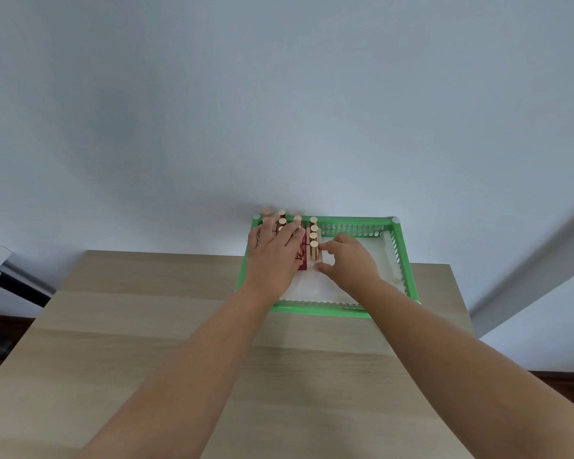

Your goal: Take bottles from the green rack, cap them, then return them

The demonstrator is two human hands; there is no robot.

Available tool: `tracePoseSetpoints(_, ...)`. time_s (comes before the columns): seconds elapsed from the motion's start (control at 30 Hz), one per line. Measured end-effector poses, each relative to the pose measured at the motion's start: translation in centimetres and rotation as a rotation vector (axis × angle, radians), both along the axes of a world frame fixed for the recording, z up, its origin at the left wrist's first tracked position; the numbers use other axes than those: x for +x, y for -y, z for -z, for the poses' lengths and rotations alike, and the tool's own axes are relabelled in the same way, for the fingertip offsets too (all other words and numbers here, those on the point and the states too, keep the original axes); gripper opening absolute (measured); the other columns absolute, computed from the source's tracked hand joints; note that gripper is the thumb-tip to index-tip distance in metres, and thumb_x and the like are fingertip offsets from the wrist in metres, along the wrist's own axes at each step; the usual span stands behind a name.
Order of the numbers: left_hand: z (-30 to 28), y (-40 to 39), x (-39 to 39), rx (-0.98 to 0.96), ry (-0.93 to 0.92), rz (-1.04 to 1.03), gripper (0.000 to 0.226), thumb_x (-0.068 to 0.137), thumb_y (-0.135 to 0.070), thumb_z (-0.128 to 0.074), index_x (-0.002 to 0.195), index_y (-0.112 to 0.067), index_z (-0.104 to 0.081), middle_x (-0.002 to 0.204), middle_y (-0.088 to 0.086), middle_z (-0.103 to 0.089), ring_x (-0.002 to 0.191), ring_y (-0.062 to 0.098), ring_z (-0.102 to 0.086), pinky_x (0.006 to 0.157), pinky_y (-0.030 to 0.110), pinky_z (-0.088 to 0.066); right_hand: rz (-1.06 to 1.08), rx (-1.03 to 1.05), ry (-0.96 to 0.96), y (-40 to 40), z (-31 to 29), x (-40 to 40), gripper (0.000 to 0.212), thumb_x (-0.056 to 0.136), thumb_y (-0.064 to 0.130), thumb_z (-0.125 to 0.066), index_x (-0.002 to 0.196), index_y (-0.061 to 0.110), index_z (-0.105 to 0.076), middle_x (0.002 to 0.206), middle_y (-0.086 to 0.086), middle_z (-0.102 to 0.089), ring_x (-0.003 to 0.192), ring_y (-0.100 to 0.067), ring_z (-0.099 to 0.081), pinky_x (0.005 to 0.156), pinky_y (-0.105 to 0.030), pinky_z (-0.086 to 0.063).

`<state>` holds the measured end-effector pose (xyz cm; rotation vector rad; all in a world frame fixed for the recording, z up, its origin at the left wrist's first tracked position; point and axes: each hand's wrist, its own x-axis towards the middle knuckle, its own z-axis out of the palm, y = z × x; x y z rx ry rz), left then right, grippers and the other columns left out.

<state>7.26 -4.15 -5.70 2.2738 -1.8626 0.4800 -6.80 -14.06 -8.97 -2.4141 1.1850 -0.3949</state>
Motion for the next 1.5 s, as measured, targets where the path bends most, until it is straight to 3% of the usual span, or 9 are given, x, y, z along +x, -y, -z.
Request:
tracePoseSetpoints(0.27,1.3,0.4,0.9,-0.087,0.071,0.026,0.058,0.072,-0.033,-0.077,0.126,-0.024,-0.059,0.14,-0.011,-0.053,0.135,0.027,-0.034,0.102,0.039,-0.025,0.018,-0.029,0.021,0.0,0.3,0.0,0.047,0.08,0.041,-0.069,0.123,0.026,-0.058,0.111,0.0,-0.058,0.106,-0.02,-0.054,0.081,-0.034,-0.05)
tracePoseSetpoints(0.47,1.7,0.6,1.3,-0.123,0.072,0.045,0.063,0.067,-0.038,-0.08,0.125,-0.023,-0.06,0.132,-0.01,-0.06,0.134,0.025,-0.029,0.102,0.04,-0.023,0.092,0.076,-0.004,0.2,0.7,-0.3,0.066,0.076,0.05,-0.069,0.132,0.02,-0.051,0.119,0.001,-0.055,0.114,-0.019,-0.05,0.091,-0.035,-0.048)
tracePoseSetpoints(0.57,1.7,0.6,1.4,-0.11,0.071,0.045,0.066,0.066,-0.039,-0.082,0.126,-0.023,-0.059,0.13,-0.01,-0.06,0.133,0.026,-0.029,0.102,0.04,-0.024,0.069,0.112,-0.112,0.4,0.8,-0.2,0.063,0.079,0.05,-0.065,0.132,0.019,-0.052,0.124,-0.001,-0.054,0.119,-0.021,-0.046,0.094,-0.038,-0.046)
tracePoseSetpoints(0.73,1.6,0.7,1.4,-0.122,0.091,0.063,0.066,0.064,-0.035,-0.084,0.124,-0.021,-0.061,0.127,-0.008,-0.063,0.131,0.026,-0.032,0.101,0.04,-0.025,0.069,0.128,-0.127,0.3,0.7,0.5,0.048,0.082,0.042,-0.066,0.122,0.017,-0.061,0.119,-0.005,-0.054,0.114,-0.026,-0.048,0.092,-0.042,-0.047)
tracePoseSetpoints(1.03,1.7,0.8,1.5,-0.143,0.108,0.07,0.062,0.065,-0.031,-0.083,0.123,-0.022,-0.062,0.125,-0.009,-0.064,0.13,0.027,-0.034,0.101,0.039,-0.026,0.091,0.132,-0.163,0.2,0.4,1.2,0.047,0.084,0.042,-0.065,0.125,0.02,-0.059,0.12,-0.005,-0.051,0.112,-0.024,-0.048,0.091,-0.038,-0.047)
tracePoseSetpoints(1.23,1.4,0.5,1.3,-0.137,0.093,0.068,0.063,0.065,-0.033,-0.083,0.124,-0.023,-0.063,0.127,-0.01,-0.063,0.128,0.03,-0.048,0.101,0.037,-0.026,0.073,0.079,-0.206,-0.1,0.2,1.3,0.035,0.085,0.041,-0.062,0.109,0.015,-0.065,0.113,-0.006,-0.052,0.107,-0.026,-0.051,0.086,-0.04,-0.049)
tracePoseSetpoints(1.4,1.4,0.3,1.1,-0.142,0.11,0.073,0.062,0.065,-0.035,-0.082,0.123,-0.023,-0.063,0.127,-0.01,-0.063,0.128,0.029,-0.048,0.1,0.039,-0.036,0.059,0.084,-0.235,-0.5,-0.1,1.1,0.042,0.086,0.042,-0.061,0.118,0.015,-0.062,0.114,-0.006,-0.054,0.107,-0.026,-0.05,0.087,-0.04,-0.048)
tracePoseSetpoints(1.5,1.2,0.0,0.8,-0.217,0.104,0.091,0.06,0.072,-0.04,-0.078,0.127,-0.024,-0.061,0.132,-0.011,-0.06,0.131,0.026,-0.042,0.099,0.041,-0.04,0.091,0.093,-0.204,-0.3,-0.4,0.5,0.051,0.084,0.045,-0.063,0.126,0.017,-0.057,0.125,-0.004,-0.053,0.115,-0.024,-0.048,0.092,-0.04,-0.047)
